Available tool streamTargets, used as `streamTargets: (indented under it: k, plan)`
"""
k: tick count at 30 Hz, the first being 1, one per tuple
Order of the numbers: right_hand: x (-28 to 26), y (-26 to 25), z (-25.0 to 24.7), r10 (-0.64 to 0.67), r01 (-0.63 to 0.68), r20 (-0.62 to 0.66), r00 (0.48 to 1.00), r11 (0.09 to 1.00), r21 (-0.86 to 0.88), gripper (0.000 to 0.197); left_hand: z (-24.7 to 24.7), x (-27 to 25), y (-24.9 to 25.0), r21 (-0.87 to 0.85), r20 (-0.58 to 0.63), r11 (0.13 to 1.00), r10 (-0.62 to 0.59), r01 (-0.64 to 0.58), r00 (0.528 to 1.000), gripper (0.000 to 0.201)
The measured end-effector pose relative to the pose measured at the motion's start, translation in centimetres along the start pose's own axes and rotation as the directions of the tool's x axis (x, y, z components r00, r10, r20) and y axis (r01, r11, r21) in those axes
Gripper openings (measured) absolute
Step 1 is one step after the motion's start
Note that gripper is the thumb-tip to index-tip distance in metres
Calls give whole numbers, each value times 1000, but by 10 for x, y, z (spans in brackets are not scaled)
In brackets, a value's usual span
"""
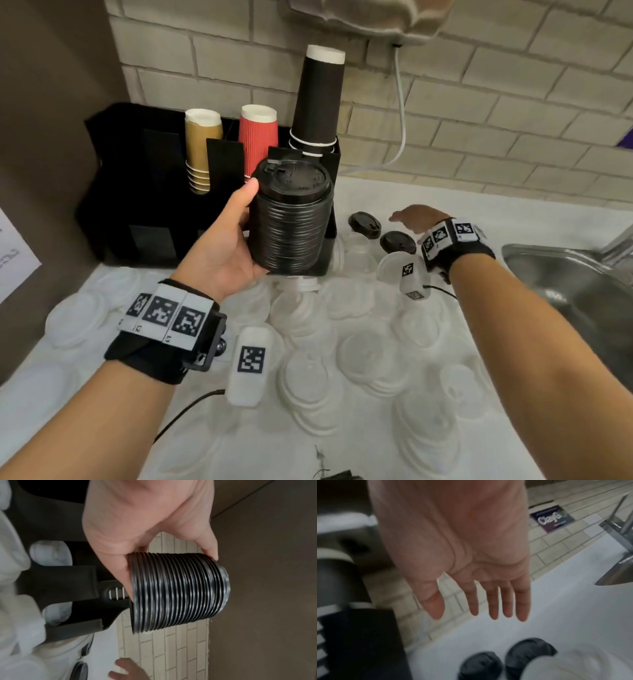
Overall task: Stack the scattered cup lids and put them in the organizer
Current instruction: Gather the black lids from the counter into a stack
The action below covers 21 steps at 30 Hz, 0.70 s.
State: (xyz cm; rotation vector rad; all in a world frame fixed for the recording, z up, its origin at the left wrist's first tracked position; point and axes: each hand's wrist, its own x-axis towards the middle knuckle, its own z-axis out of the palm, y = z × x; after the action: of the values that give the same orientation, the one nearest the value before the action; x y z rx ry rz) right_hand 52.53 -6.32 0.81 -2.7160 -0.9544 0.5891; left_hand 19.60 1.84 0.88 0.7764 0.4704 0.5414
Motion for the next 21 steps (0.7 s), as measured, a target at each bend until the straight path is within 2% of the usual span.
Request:
streamTargets:
  k: [2, 5, 9, 12, 15, 17, 19, 21]
  plan:
    - [15, -1, 8, 3, 7, 50, 999, 981, -196, 41, 1, 5, 4, 2, -7, 1000, 4, -4, 1000, 79]
    - [35, 1, 16, 29, -20, 28, 999, 952, -307, 53, 1, 12, 9, 2, 19, 1000, 10, -10, 1000, 75]
    - [63, 6, 21, 37, -10, 50, 998, 890, -455, 54, 1, 19, 12, 20, 49, 1000, 8, -9, 999, 80]
    - [76, 7, 29, 59, -25, 63, 996, 894, -447, 50, 1, 23, 11, 19, 55, 1000, -2, 1, 999, 78]
    - [79, 8, 34, 44, 16, 115, 992, 884, -467, 29, 0, 26, 7, 8, 49, 1000, -9, 9, 999, 77]
    - [83, 8, 37, 58, -8, 87, 995, 872, -489, 35, -1, 27, 5, -1, 53, 1000, -13, 13, 999, 78]
    - [86, 7, 42, 50, 20, 142, 989, 893, -450, 42, -1, 27, 4, 2, 50, 1000, -14, 14, 999, 78]
    - [87, 8, 43, 53, 14, 126, 991, 879, -477, 49, -2, 27, 4, 6, 39, 1000, -15, 15, 999, 78]
